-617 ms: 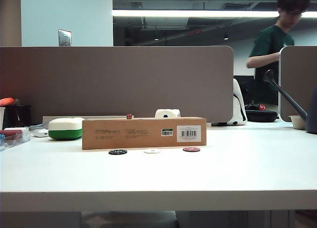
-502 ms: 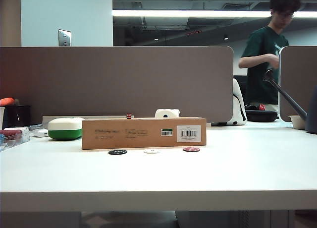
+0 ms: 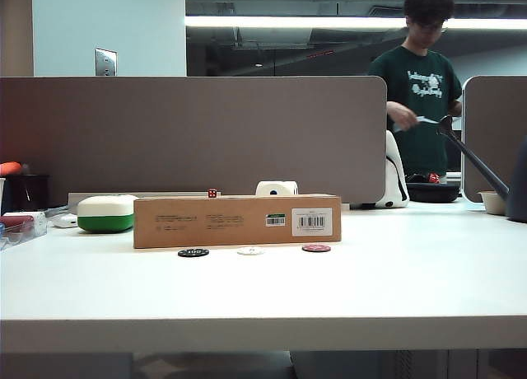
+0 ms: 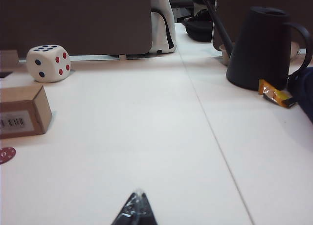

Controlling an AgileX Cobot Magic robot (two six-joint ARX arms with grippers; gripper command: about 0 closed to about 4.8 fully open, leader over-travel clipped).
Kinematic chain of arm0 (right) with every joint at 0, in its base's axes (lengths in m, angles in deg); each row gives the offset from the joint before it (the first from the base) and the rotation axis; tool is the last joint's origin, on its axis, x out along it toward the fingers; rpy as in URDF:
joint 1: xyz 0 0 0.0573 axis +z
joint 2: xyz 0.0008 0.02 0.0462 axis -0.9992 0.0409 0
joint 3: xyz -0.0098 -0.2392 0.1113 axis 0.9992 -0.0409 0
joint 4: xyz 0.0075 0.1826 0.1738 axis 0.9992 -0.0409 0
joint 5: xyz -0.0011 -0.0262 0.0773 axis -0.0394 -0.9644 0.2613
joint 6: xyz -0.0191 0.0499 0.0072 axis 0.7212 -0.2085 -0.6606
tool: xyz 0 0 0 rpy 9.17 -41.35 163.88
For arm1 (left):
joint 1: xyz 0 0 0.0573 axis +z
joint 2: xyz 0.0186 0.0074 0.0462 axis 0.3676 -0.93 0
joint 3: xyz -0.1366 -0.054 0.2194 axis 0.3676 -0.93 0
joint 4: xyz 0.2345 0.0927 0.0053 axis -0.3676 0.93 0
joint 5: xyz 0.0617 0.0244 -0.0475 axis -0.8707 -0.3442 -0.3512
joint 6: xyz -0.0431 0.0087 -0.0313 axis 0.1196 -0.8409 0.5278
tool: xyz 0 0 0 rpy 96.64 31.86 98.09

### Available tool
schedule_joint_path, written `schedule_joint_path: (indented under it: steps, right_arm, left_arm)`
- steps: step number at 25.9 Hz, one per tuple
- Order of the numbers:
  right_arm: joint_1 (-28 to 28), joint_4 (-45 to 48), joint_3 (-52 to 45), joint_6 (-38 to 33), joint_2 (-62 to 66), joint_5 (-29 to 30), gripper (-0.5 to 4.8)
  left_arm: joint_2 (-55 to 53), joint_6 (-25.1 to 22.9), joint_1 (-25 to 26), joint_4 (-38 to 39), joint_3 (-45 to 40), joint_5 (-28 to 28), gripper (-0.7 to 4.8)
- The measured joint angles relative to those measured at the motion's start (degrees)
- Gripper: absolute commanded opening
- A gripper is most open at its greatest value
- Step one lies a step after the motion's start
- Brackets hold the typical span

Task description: Push the chip with the lowest value in the row forward next to the rectangular box.

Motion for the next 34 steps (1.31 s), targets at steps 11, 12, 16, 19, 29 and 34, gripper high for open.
schedule_joint_path:
  steps: [11,12,16,19,29,34]
  right_arm:
    - [0.0,4.2,0.0,-31.9,0.0,0.6,-0.01]
    - [0.0,5.0,0.0,-34.1,0.0,2.4,-0.01]
    - [0.0,5.4,0.0,-35.4,0.0,11.9,-0.01]
    - [0.1,5.2,0.0,-35.5,0.0,14.6,-0.01]
    - [0.1,5.7,0.6,-40.3,0.2,20.4,-0.04]
    - [0.1,6.2,8.7,-43.5,0.3,18.4,-0.05]
  left_arm:
    - [-24.2,0.0,-22.2,1.3,10.5,0.2,-0.05]
    - [-31.1,0.0,-24.2,-0.4,13.1,0.4,-0.05]
    - [-48.5,0.0,-24.2,-2.0,24.3,0.4,-0.05]
    - [-55.8,0.0,-24.2,-1.9,30.9,0.4,-0.05]
    - [-71.1,0.0,-24.2,-3.9,42.1,0.4,-0.05]
    - [-71.0,0.0,-24.2,-3.9,42.2,0.4,-0.05]
